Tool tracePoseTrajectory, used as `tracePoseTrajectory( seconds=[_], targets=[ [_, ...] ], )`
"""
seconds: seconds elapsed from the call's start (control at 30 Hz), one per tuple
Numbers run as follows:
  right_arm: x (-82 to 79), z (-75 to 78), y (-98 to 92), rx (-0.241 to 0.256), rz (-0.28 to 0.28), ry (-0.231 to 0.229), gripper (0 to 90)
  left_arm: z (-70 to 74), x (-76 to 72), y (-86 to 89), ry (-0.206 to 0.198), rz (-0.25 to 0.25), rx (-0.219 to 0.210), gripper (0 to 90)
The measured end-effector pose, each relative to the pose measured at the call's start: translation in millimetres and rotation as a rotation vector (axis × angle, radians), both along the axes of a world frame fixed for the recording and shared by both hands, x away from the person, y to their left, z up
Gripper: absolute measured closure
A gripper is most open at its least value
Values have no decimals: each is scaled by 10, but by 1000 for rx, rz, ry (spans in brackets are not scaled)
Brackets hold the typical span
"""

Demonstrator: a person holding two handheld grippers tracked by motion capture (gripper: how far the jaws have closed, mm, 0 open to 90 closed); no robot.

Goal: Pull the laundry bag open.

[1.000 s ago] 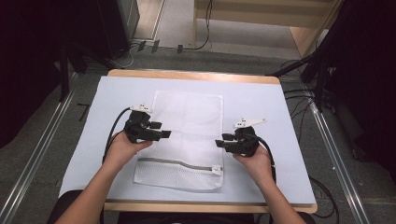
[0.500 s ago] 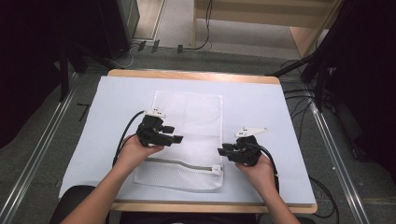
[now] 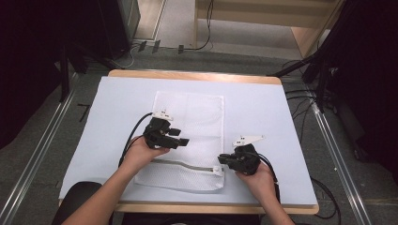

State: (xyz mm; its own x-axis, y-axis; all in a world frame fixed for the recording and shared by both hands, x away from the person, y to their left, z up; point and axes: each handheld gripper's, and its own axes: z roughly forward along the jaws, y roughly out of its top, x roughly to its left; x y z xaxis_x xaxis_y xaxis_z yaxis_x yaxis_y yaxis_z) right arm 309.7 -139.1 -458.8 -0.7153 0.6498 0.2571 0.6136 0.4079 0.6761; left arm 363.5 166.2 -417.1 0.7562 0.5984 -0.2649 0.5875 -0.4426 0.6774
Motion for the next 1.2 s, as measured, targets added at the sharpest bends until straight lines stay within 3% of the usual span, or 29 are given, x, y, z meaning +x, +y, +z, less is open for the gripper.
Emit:
tracePoseTrajectory(
  seconds=[0.3, 0.93, 1.2],
  targets=[
    [-7, -78, 10, -20, 16, 53, 900, -37, -6, -80, 14, -18, 16, 413],
    [-187, -94, 111, -24, 46, 77, 900, -29, -32, -106, 9, -33, 23, 422],
    [-216, -64, 131, -16, 57, 63, 900, -32, -40, -119, 12, -35, 25, 426]
  ],
)
